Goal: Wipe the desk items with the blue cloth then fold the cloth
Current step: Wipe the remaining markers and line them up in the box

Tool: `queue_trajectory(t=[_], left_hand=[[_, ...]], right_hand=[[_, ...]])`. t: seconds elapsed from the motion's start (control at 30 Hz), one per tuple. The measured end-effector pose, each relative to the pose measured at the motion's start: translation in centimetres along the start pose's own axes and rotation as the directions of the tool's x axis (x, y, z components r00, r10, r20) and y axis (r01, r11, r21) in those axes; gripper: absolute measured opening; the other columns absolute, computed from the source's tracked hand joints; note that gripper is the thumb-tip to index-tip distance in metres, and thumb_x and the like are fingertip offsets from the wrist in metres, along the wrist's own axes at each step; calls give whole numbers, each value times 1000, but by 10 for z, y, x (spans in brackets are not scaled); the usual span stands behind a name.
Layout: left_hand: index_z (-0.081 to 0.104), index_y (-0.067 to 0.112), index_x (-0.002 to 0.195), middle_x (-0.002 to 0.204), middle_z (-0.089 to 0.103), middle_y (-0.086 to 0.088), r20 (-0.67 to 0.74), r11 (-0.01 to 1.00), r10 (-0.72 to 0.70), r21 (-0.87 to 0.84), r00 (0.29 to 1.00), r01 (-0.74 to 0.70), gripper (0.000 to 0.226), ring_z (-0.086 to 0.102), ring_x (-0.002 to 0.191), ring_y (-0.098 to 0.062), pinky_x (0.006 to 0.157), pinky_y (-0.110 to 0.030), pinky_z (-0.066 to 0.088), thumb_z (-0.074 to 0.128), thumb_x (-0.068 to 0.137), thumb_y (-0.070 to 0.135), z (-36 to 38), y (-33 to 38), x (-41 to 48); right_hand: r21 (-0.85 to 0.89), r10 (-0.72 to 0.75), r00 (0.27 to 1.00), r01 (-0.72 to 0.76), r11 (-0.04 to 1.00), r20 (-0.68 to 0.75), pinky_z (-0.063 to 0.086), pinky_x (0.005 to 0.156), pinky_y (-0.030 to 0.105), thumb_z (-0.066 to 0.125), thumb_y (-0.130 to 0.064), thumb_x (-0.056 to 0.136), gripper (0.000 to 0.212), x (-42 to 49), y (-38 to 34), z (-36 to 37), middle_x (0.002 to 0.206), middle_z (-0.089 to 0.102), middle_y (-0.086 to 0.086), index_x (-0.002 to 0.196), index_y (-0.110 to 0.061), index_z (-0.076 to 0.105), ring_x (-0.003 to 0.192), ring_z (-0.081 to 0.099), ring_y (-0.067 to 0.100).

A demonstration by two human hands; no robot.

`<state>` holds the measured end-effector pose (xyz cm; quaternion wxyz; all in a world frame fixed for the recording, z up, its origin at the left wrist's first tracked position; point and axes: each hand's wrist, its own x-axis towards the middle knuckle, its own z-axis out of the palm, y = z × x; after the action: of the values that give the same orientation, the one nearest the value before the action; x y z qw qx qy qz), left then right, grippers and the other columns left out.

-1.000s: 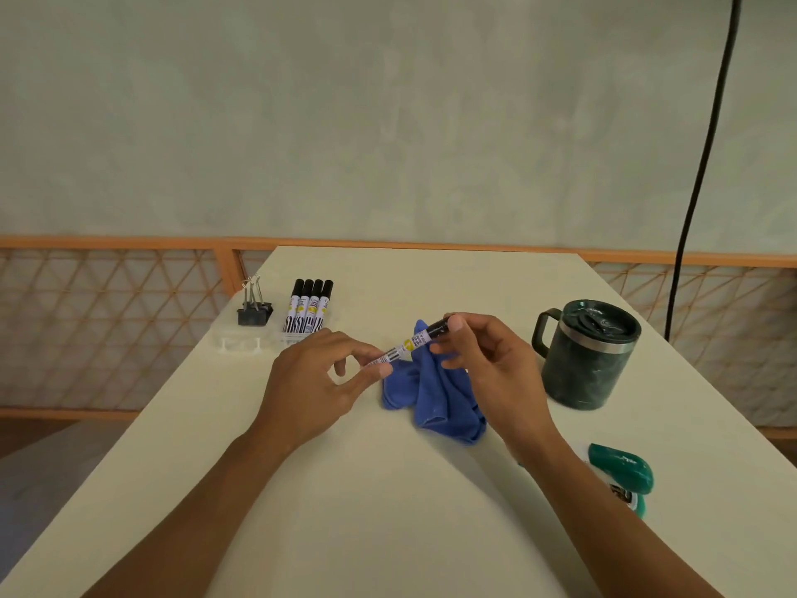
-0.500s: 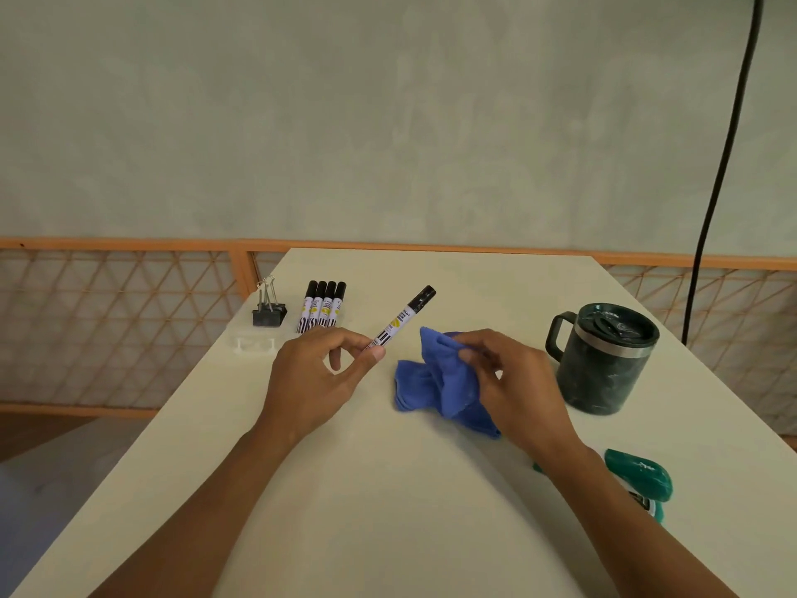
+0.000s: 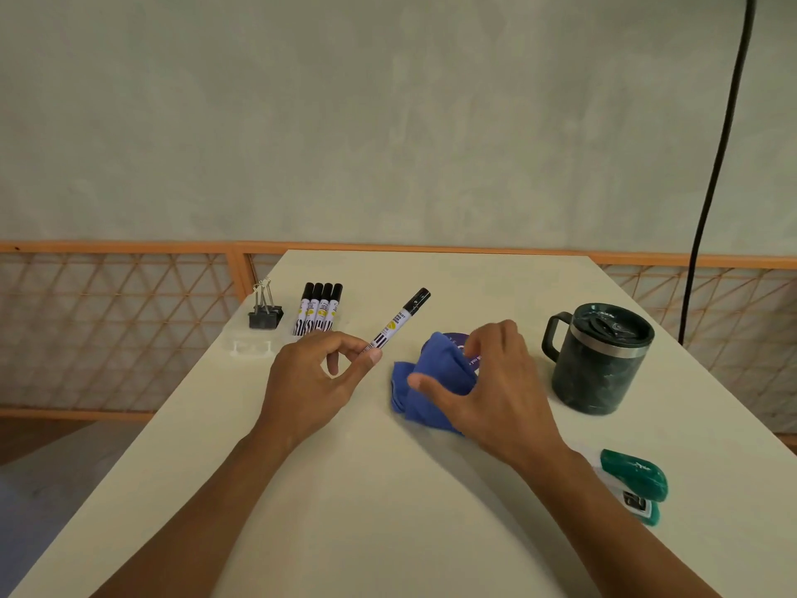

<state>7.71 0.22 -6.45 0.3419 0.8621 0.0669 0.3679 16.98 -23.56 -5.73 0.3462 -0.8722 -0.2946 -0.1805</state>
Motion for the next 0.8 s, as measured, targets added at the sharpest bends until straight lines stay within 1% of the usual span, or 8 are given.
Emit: queue_trajectory(t=[0.13, 0.23, 0.3, 0.37, 0.43, 0.57, 0.67, 0.8], left_hand=[[78, 38, 93, 92, 74, 17, -2, 1000, -5, 6, 1000, 5, 12, 60, 78, -21, 75, -34, 53, 79, 93, 49, 0, 1, 0], [78, 38, 93, 92, 74, 17, 5, 1000, -12, 1, 1000, 12, 10, 61, 78, -21, 74, -35, 53, 80, 93, 48, 1, 2, -1], [79, 38, 92, 91, 75, 17, 12, 1000, -21, -4, 1000, 21, 10, 61, 78, -20, 75, -34, 53, 80, 93, 47, 2, 3, -1], [78, 38, 92, 91, 75, 17, 15, 999, -31, -10, 999, 31, 10, 60, 78, -20, 75, -34, 53, 81, 93, 47, 3, 4, -1], [78, 37, 91, 91, 75, 16, 16, 999, -30, -14, 999, 30, 10, 60, 78, -20, 75, -34, 53, 80, 93, 46, 3, 4, -2], [78, 36, 91, 91, 74, 17, 14, 999, -25, -23, 1000, 25, 10, 60, 78, -21, 73, -30, 50, 80, 93, 46, 2, 4, -1], [78, 36, 92, 91, 73, 15, 45, 998, -16, -56, 999, 19, 9, 59, 79, -21, 74, -28, 49, 80, 93, 44, 4, 6, -3], [77, 36, 92, 89, 73, 13, 97, 995, 23, -103, 995, -13, 6, 57, 76, -20, 72, -27, 44, 81, 94, 39, 6, 10, -6]], right_hand=[[-192, -102, 986, 127, 973, 132, 48, 81, 35, 48, -93, 73, 66, -3, -1, 10, 101, 42, -10, 86, -29, 54, 94, 45, 15], [-287, -132, 976, 179, 941, 176, 46, 82, 36, 49, -91, 73, 63, -7, 2, 20, 102, 44, -8, 83, -30, 59, 97, 44, 17], [-308, -186, 971, 224, 924, 147, 46, 77, 37, 57, -80, 78, 53, -7, 4, 26, 99, 46, -6, 80, -27, 61, 95, 47, 21], [-300, -222, 968, 248, 921, 120, 47, 75, 39, 65, -58, 85, 35, -6, 6, 29, 98, 47, -4, 77, -24, 63, 95, 50, 24], [-221, -230, 970, 243, 945, 81, 46, 76, 39, 67, -43, 92, 23, -4, 7, 26, 100, 48, -3, 80, -24, 65, 96, 49, 22], [197, -63, 998, 62, 979, 0, 47, 80, 29, 61, -39, 106, 17, -2, -1, 10, 101, 57, -12, 92, -29, 65, 97, 54, 10], [537, 206, 978, -198, 820, 46, 48, 76, 23, 54, -41, 110, 19, 4, -11, -7, 92, 66, -15, 97, -30, 64, 84, 61, 6], [852, 357, 906, -363, 377, 228, 51, 80, 28, 51, -34, 113, 26, 9, -16, -17, 96, 67, -5, 96, -28, 69, 86, 61, 12]])
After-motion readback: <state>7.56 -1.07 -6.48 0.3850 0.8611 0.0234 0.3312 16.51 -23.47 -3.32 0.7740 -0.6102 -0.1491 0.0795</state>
